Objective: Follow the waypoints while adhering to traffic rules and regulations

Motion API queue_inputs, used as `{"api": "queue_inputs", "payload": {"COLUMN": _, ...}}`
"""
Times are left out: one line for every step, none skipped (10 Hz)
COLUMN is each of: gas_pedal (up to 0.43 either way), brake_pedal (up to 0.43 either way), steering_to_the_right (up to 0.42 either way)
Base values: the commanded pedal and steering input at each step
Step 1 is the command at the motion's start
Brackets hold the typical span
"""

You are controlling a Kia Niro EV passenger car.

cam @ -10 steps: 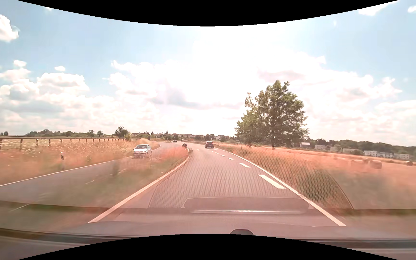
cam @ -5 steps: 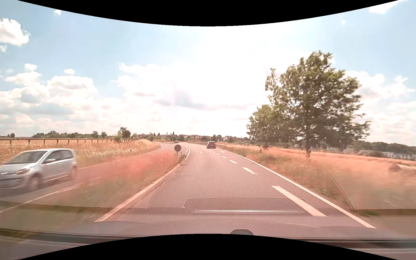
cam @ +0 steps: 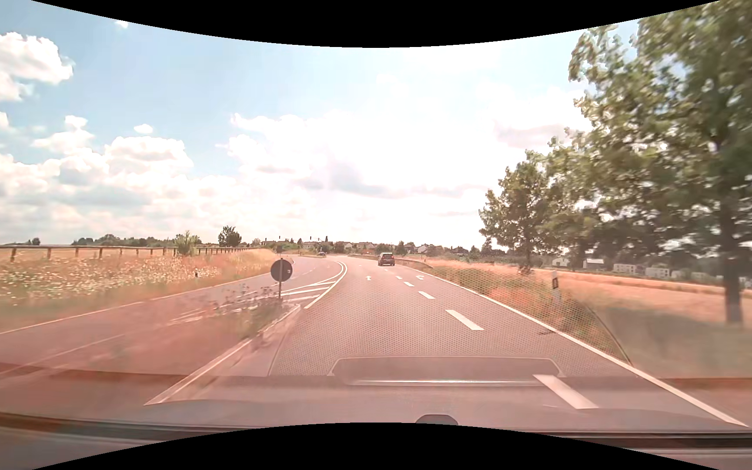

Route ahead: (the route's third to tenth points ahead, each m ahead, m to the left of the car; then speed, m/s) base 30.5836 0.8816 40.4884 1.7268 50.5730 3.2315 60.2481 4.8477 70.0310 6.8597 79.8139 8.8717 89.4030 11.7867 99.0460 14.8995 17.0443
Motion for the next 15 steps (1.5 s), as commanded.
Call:
{"api": "queue_inputs", "payload": {"gas_pedal": 0.047, "brake_pedal": 0.0, "steering_to_the_right": -0.027}}
{"api": "queue_inputs", "payload": {"gas_pedal": 0.047, "brake_pedal": 0.0, "steering_to_the_right": -0.028}}
{"api": "queue_inputs", "payload": {"gas_pedal": 0.047, "brake_pedal": 0.0, "steering_to_the_right": -0.028}}
{"api": "queue_inputs", "payload": {"gas_pedal": 0.047, "brake_pedal": 0.0, "steering_to_the_right": -0.028}}
{"api": "queue_inputs", "payload": {"gas_pedal": 0.047, "brake_pedal": 0.0, "steering_to_the_right": -0.027}}
{"api": "queue_inputs", "payload": {"gas_pedal": 0.047, "brake_pedal": 0.0, "steering_to_the_right": -0.026}}
{"api": "queue_inputs", "payload": {"gas_pedal": 0.059, "brake_pedal": 0.0, "steering_to_the_right": -0.025}}
{"api": "queue_inputs", "payload": {"gas_pedal": 0.059, "brake_pedal": 0.0, "steering_to_the_right": -0.024}}
{"api": "queue_inputs", "payload": {"gas_pedal": 0.059, "brake_pedal": 0.0, "steering_to_the_right": -0.021}}
{"api": "queue_inputs", "payload": {"gas_pedal": 0.059, "brake_pedal": 0.0, "steering_to_the_right": -0.018}}
{"api": "queue_inputs", "payload": {"gas_pedal": 0.059, "brake_pedal": 0.0, "steering_to_the_right": -0.015}}
{"api": "queue_inputs", "payload": {"gas_pedal": 0.059, "brake_pedal": 0.0, "steering_to_the_right": -0.014}}
{"api": "queue_inputs", "payload": {"gas_pedal": 0.059, "brake_pedal": 0.0, "steering_to_the_right": -0.014}}
{"api": "queue_inputs", "payload": {"gas_pedal": 0.059, "brake_pedal": 0.0, "steering_to_the_right": -0.014}}
{"api": "queue_inputs", "payload": {"gas_pedal": 0.059, "brake_pedal": 0.0, "steering_to_the_right": -0.014}}
